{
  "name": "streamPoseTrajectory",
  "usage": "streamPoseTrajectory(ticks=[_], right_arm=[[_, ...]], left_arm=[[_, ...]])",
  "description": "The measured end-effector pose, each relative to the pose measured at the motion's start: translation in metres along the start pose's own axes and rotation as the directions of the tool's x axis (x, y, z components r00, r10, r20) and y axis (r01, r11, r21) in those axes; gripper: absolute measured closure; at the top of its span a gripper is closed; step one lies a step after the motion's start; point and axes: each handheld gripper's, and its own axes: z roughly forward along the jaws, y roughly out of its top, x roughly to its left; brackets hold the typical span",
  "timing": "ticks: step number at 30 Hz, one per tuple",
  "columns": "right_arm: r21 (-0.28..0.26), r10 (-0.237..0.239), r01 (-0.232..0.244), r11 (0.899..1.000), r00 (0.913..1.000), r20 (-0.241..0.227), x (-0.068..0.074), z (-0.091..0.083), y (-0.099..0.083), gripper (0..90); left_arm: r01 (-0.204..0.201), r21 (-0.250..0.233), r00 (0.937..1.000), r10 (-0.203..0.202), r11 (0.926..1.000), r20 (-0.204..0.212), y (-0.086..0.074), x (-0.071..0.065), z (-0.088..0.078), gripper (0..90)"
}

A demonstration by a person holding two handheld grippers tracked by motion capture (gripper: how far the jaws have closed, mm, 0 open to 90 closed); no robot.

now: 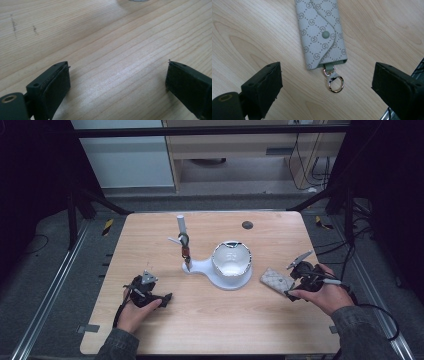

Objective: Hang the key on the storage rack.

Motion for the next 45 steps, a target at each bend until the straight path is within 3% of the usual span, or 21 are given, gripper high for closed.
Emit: streamPoseTrajectory(ticks=[4,14,21,26,32,45], right_arm=[[0.004,-0.007,0.007,1.0,1.0,-0.006,-0.002,0.003,0.0,11.7],[0.045,-0.017,0.02,0.999,0.9976,-0.068,-0.005,0.011,-0.003,18.7],[0.064,-0.031,0.036,0.997,0.9969,-0.072,-0.006,0.023,0.005,22.5],[0.084,-0.046,0.053,0.995,0.9954,-0.083,-0.009,0.034,0.012,21.2],[0.101,-0.028,0.039,0.994,0.9937,-0.108,-0.014,0.047,0.009,20.7],[0.092,-0.046,0.059,0.994,0.9888,-0.142,-0.018,0.06,0.009,21.9]], left_arm=[[0.004,-0.043,0.9999,-0.004,0.9991,-0.009,-0.004,0.004,0.002,3.3],[0.012,-0.042,0.9998,-0.013,0.999,-0.017,-0.004,0.003,0.002,2.6],[0.014,-0.041,0.9998,-0.015,0.9991,-0.017,-0.004,0.003,0.002,2.2],[0.014,-0.041,0.9997,-0.015,0.9991,-0.017,-0.004,0.003,0.002,2.2],[0.015,-0.042,0.9997,-0.016,0.999,-0.017,-0.004,0.003,0.002,2.1],[0.013,-0.041,0.9998,-0.014,0.9991,-0.016,-0.004,0.003,0.003,2.0]])
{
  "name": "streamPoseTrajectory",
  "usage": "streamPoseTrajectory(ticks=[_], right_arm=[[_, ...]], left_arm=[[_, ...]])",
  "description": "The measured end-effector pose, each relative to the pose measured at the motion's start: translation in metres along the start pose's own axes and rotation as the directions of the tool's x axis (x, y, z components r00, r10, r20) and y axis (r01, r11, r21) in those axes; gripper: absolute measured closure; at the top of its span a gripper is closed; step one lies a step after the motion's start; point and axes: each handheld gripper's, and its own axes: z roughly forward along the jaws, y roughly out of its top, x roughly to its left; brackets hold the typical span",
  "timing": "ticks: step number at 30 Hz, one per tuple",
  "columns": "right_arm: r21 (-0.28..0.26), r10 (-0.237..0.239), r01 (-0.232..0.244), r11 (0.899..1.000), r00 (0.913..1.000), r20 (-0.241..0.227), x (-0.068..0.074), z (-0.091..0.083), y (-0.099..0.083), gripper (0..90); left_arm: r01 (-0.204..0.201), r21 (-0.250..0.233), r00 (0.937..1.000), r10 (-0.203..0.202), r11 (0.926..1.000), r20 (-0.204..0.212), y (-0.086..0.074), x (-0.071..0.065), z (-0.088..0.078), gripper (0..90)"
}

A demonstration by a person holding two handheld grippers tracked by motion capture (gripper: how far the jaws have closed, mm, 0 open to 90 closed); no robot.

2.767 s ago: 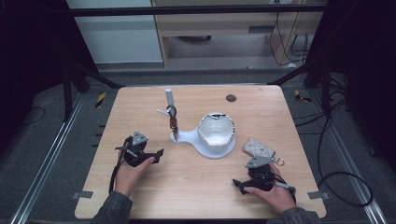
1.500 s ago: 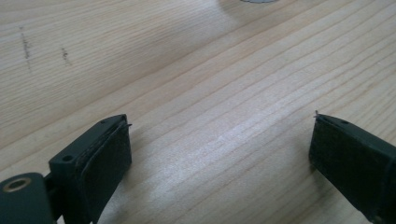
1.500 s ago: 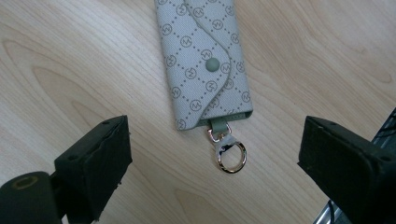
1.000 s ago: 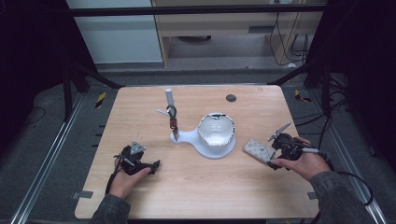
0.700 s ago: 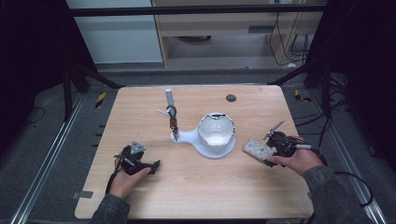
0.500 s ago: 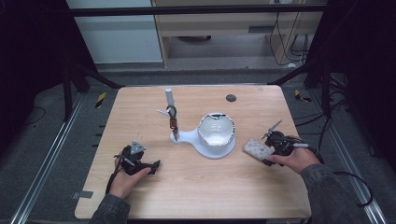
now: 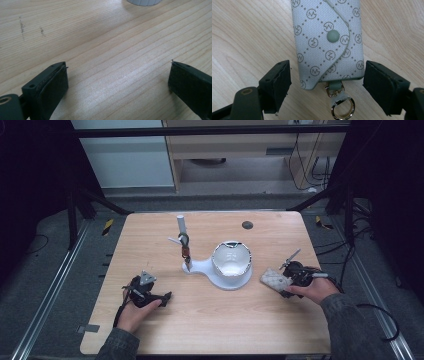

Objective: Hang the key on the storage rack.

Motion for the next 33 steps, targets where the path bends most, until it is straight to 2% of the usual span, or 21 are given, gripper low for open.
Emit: streamPoseTrajectory(ticks=[6,18,19,33], right_arm=[[-0.015,0.012,-0.012,1.0,0.9999,0.002,-0.001,0.0,-0.001,23.0],[-0.044,0.024,-0.025,0.999,0.9994,-0.025,-0.007,0.006,-0.006,23.9],[-0.043,0.037,-0.038,0.998,0.999,-0.027,-0.007,0.006,-0.007,23.8],[-0.044,0.031,-0.032,0.999,0.999,-0.033,-0.008,0.01,-0.007,24.0]], left_arm=[[-0.003,0.002,1.0,0.003,1.0,0.001,0.0,0.0,0.0,1.9],[-0.003,0.002,1.0,0.003,1.0,0.001,0.0,0.0,0.0,1.8],[-0.003,0.002,1.0,0.003,1.0,0.001,0.0,0.0,0.0,1.8],[-0.005,0.002,1.0,0.005,1.0,0.003,0.0,0.0,0.0,1.8]])
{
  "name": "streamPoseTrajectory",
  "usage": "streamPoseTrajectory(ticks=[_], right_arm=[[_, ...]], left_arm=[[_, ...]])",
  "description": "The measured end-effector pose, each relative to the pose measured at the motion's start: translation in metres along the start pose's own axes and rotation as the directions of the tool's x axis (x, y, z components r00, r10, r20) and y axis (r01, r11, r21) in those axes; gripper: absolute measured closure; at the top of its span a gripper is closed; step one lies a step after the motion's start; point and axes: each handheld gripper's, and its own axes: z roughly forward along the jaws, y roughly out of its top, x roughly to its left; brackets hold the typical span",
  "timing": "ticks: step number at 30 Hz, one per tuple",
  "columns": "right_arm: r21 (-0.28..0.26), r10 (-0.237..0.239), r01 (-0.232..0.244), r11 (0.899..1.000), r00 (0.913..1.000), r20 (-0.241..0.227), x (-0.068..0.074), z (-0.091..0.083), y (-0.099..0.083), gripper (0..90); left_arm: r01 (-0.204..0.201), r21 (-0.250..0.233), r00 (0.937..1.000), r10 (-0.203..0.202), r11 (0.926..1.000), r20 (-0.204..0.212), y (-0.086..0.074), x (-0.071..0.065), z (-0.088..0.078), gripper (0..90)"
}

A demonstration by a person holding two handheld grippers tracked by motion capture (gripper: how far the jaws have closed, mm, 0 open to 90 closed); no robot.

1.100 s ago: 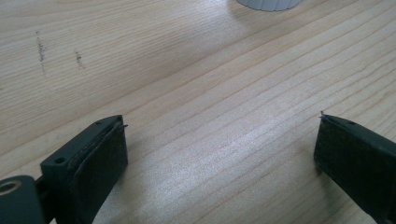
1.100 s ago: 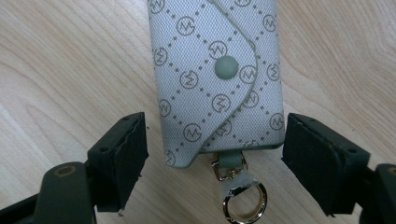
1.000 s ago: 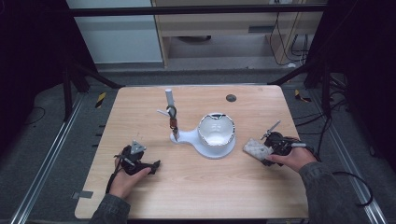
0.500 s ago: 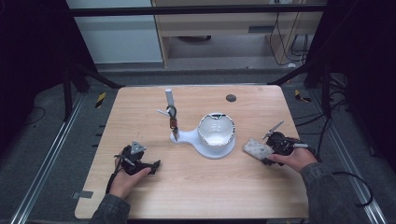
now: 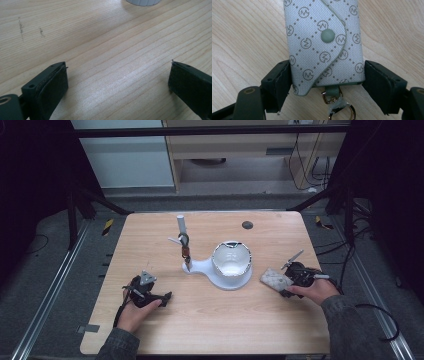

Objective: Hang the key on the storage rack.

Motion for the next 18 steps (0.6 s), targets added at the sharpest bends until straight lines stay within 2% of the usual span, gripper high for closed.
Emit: streamPoseTrajectory(ticks=[13,14,18], right_arm=[[-0.009,-0.038,0.038,0.999,0.9986,0.038,0.005,-0.004,-0.001,30.5],[-0.017,-0.063,0.064,0.998,0.9963,0.058,0.007,-0.006,-0.001,30.8],[-0.036,-0.08,0.084,0.996,0.9928,0.089,0.014,-0.012,-0.001,31.1]], left_arm=[[0.0,0.0,1.0,0.0,1.0,0.0,0.0,0.0,0.0,1.8],[0.0,0.0,1.0,0.0,1.0,0.0,0.0,0.0,0.0,1.8],[0.0,0.0,1.0,0.0,1.0,0.0,0.0,0.0,0.0,1.8]])
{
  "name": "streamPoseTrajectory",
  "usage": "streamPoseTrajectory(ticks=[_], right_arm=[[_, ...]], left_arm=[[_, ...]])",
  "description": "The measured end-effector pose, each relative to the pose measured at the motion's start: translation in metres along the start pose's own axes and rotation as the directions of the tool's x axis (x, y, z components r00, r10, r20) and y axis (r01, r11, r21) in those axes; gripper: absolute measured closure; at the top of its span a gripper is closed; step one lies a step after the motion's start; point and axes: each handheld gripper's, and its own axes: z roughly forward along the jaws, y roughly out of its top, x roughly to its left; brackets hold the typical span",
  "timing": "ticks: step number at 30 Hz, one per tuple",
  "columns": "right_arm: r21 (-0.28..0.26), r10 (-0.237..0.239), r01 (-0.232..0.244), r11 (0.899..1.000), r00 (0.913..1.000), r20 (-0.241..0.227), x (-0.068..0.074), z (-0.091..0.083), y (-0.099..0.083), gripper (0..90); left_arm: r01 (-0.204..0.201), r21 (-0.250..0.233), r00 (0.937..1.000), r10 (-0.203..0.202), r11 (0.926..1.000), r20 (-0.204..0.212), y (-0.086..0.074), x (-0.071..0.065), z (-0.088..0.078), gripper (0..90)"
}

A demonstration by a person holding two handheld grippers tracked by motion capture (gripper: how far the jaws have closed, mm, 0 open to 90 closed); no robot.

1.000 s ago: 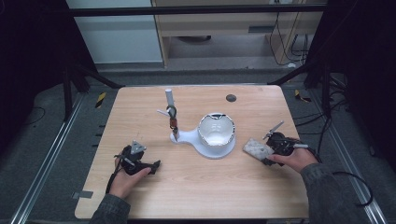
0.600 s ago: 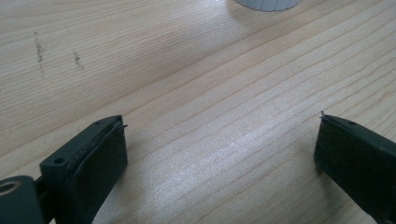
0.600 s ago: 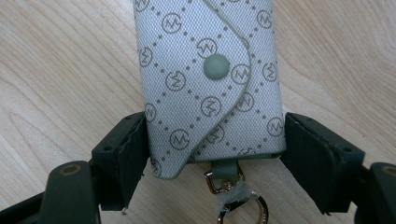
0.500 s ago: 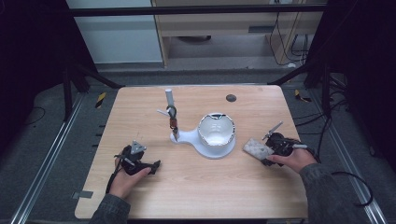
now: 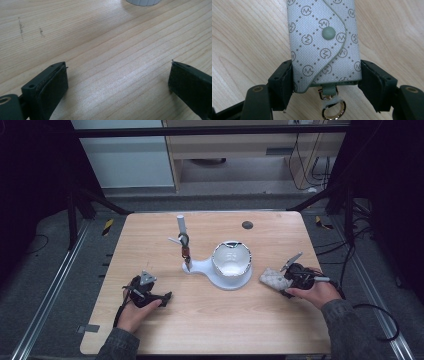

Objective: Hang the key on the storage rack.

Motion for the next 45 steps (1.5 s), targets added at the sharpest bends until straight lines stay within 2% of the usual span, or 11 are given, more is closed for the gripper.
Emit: streamPoseTrajectory(ticks=[4,7,12,19,30,34,37,45], right_arm=[[0.004,-0.041,0.041,0.999,0.9985,0.036,0.003,-0.005,0.002,31.4],[0.001,-0.043,0.043,0.999,0.9979,0.048,0.005,-0.009,0.003,31.4],[-0.011,-0.084,0.085,0.996,0.9933,0.079,0.009,-0.019,0.007,31.5],[-0.013,-0.104,0.106,0.994,0.9893,0.102,0.011,-0.025,0.01,31.6],[-0.034,-0.137,0.143,0.989,0.9815,0.134,0.016,-0.047,0.019,31.7],[-0.041,-0.163,0.171,0.984,0.9751,0.151,0.018,-0.058,0.027,31.8],[-0.046,-0.162,0.171,0.984,0.9743,0.156,0.019,-0.061,0.03,31.8],[-0.056,-0.191,0.204,0.977,0.9648,0.18,0.022,-0.072,0.042,31.9]], left_arm=[[0.0,0.0,1.0,0.0,1.0,0.0,0.0,0.0,0.0,1.8],[0.0,0.0,1.0,0.0,1.0,0.0,0.0,0.0,0.0,1.8],[0.0,0.0,1.0,0.0,1.0,0.0,0.0,0.0,0.0,1.8],[0.0,0.0,1.0,0.0,1.0,0.0,0.0,0.0,0.0,1.8],[0.001,0.0,1.0,-0.001,1.0,0.0,0.0,0.0,0.0,1.8],[-0.002,0.0,1.0,0.002,1.0,0.0,0.0,0.0,0.0,1.8],[-0.001,0.0,1.0,0.001,1.0,0.0,0.0,0.0,0.0,1.8],[0.001,0.0,1.0,-0.001,1.0,0.001,0.0,0.0,0.0,1.8]])
